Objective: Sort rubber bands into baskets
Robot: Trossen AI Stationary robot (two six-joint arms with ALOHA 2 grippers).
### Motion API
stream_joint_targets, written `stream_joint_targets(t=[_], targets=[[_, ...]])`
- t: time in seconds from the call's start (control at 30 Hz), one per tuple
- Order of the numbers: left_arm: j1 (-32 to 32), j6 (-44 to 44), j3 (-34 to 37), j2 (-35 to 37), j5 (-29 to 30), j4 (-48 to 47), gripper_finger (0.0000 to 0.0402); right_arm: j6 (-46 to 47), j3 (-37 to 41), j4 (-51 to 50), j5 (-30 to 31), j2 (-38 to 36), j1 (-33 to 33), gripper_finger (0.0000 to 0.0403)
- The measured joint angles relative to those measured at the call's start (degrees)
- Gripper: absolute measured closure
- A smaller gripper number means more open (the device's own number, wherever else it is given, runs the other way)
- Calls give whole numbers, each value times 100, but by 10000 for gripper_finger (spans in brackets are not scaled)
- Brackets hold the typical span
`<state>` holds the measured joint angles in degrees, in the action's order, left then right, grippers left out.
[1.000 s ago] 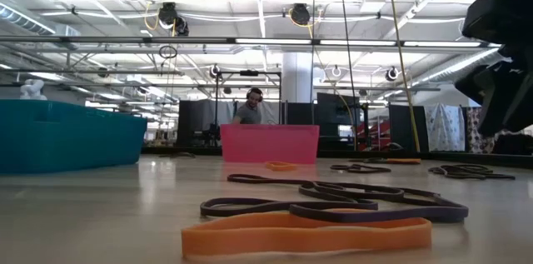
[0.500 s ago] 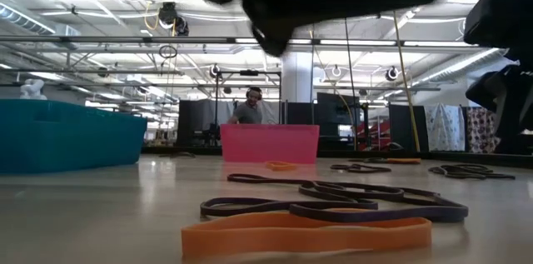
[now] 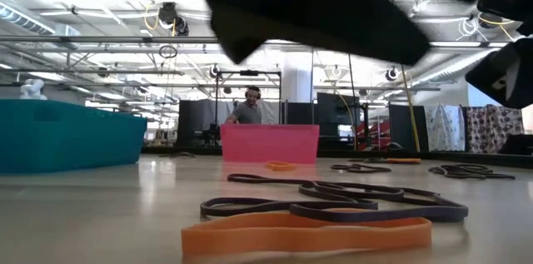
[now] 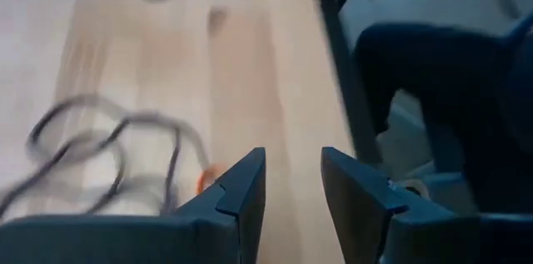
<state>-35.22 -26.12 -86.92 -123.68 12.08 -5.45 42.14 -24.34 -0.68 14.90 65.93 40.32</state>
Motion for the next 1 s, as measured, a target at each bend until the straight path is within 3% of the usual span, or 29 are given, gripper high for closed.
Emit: stream_joint_targets(t=[0.17,0.53,1.0], targets=[[-116,-622,-87,-4,193,-873,277,-184,0,8,28,0,30,261],[-124,-974,-86,-9,540,-1546,277,-555,0,-75,21,0,35,261],[-110,-976,-104,-376,501,-1585,277,-748,0,-130,21,0,35,261]])
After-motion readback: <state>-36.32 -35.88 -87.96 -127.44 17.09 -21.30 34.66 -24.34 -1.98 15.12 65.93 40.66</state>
